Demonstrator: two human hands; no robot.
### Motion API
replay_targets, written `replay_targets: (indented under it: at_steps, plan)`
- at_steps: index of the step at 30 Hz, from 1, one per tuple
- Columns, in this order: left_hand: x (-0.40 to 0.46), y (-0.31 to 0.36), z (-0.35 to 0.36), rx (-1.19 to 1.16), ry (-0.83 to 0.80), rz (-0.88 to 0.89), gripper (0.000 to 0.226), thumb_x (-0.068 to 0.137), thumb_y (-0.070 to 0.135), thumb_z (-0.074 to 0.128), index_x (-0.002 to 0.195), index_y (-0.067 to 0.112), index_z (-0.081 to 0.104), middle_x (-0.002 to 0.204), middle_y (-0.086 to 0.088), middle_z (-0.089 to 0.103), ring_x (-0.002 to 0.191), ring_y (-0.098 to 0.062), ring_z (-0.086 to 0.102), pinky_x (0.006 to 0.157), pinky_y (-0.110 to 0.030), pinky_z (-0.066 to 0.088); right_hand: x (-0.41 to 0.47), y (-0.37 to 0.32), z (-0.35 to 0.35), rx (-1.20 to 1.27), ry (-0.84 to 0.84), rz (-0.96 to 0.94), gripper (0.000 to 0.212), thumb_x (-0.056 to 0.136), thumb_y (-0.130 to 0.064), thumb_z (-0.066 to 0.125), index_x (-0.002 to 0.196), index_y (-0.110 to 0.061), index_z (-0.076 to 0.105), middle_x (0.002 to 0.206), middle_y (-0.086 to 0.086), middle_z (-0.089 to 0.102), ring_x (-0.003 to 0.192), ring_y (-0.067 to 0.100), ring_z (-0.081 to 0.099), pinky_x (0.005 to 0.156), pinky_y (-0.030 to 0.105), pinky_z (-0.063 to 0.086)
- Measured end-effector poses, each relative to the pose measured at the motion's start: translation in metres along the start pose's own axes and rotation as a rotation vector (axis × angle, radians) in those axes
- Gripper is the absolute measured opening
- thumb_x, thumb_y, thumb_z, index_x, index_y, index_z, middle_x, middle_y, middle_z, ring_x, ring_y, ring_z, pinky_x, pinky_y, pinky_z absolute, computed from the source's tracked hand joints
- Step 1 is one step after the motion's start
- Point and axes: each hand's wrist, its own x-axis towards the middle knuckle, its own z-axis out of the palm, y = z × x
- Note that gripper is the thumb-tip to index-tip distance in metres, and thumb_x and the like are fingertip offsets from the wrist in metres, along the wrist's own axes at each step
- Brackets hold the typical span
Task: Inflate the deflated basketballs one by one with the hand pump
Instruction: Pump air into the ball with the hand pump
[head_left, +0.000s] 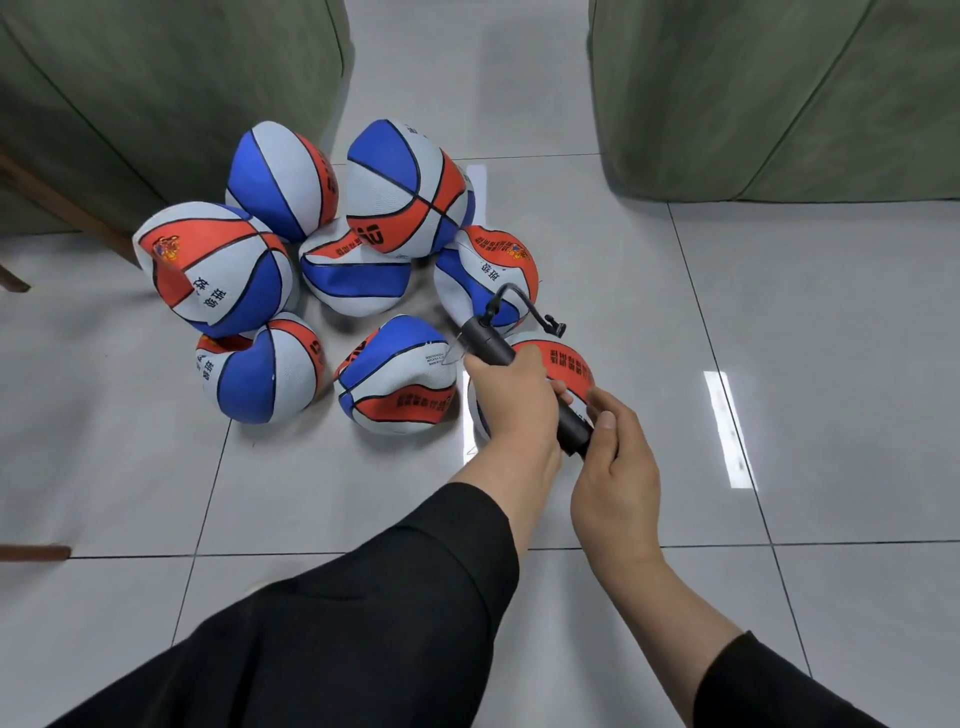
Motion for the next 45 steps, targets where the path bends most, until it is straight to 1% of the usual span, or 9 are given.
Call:
replay_targets:
  at_steps: [8,12,17,23,28,33,35,40,45]
  plan:
    - [0.019,0.002,-0.017,0.038,-0.005,-0.083,0.039,0.094,0.005,0.052,0.13,0.015,0.043,0.069,-0.006,0.05,0.042,-0.016,0.049,0.048,-0.029,0.048,0.001,-0.001,0.004,-0.108,-0.138,-0.008,0.036,0.107,-0.037,0.042,0.136,-0.024,0.059,0.126,-0.012,0.065,0.113,0.004,0.06,0.101,0.034,0.052]
    - [0.033,0.011,-0.027,0.163,-0.096,-0.091,0.028,0.099,0.015,0.058,0.126,0.017,0.05,0.074,-0.008,0.053,0.047,-0.018,0.051,0.049,-0.029,0.052,0.032,-0.005,-0.001,-0.109,-0.097,-0.026,0.025,0.107,-0.038,0.041,0.119,-0.028,0.061,0.111,-0.019,0.065,0.1,-0.007,0.058,0.083,0.013,0.043]
    - [0.049,0.019,-0.029,0.443,-0.109,0.032,0.023,0.099,0.018,0.06,0.122,0.017,0.056,0.089,-0.008,0.058,0.068,-0.02,0.059,0.052,-0.03,0.056,0.093,0.002,-0.001,-0.414,-0.3,-0.131,0.038,0.107,-0.03,0.045,0.143,-0.018,0.051,0.14,-0.003,0.051,0.125,0.012,0.047,0.098,0.022,0.034]
    - [0.071,0.023,-0.03,0.722,-0.117,0.145,0.015,0.1,0.022,0.058,0.114,0.018,0.057,0.096,0.004,0.061,0.096,-0.025,0.059,0.088,-0.037,0.051,0.131,0.015,0.009,-0.527,-0.441,-0.071,0.056,0.102,-0.043,0.049,0.153,-0.022,0.04,0.146,-0.003,0.047,0.135,0.017,0.044,0.113,0.036,0.039]
    - [0.077,0.015,-0.041,0.711,-0.149,0.148,0.028,0.097,0.03,0.068,0.119,0.018,0.055,0.1,0.01,0.062,0.096,-0.014,0.06,0.084,-0.031,0.043,0.135,0.026,0.011,-0.452,-0.212,-0.006,0.042,0.099,-0.044,0.059,0.131,-0.018,0.061,0.101,0.0,0.064,0.098,0.02,0.062,0.082,0.031,0.045]
    - [0.081,0.004,-0.054,0.757,-0.137,0.158,0.055,0.088,0.027,0.08,0.133,0.016,0.051,0.104,0.011,0.063,0.104,-0.017,0.063,0.09,-0.028,0.045,0.141,0.043,0.013,-0.108,-0.226,0.325,0.09,0.085,-0.049,0.078,0.156,-0.016,0.032,0.151,0.005,0.045,0.136,0.025,0.048,0.109,0.037,0.04]
    - [0.081,0.002,-0.057,0.764,-0.12,0.137,0.072,0.088,0.031,0.081,0.148,0.015,0.042,0.116,0.008,0.059,0.113,-0.017,0.059,0.094,-0.027,0.042,0.143,0.045,0.008,0.023,-0.312,0.415,0.1,0.085,-0.049,0.078,0.161,-0.021,0.019,0.145,0.003,0.053,0.13,0.025,0.054,0.109,0.049,0.046]
    - [0.083,0.001,-0.061,0.84,-0.063,0.27,0.083,0.087,0.029,0.083,0.154,0.019,0.035,0.135,-0.001,0.052,0.118,-0.019,0.054,0.097,-0.027,0.039,0.14,0.054,-0.005,-0.063,-0.337,0.461,0.066,0.097,-0.049,0.063,0.152,-0.02,0.038,0.128,0.001,0.058,0.104,0.023,0.064,0.081,0.038,0.056]
    - [0.073,-0.008,-0.059,1.2,-0.011,0.552,0.062,0.091,0.028,0.076,0.146,0.023,0.051,0.152,-0.008,0.038,0.138,-0.029,0.042,0.111,-0.041,0.039,0.137,0.063,-0.007,-0.077,-0.355,0.426,0.033,0.103,-0.041,0.055,0.123,-0.014,0.058,0.119,0.006,0.065,0.105,0.027,0.066,0.081,0.036,0.059]
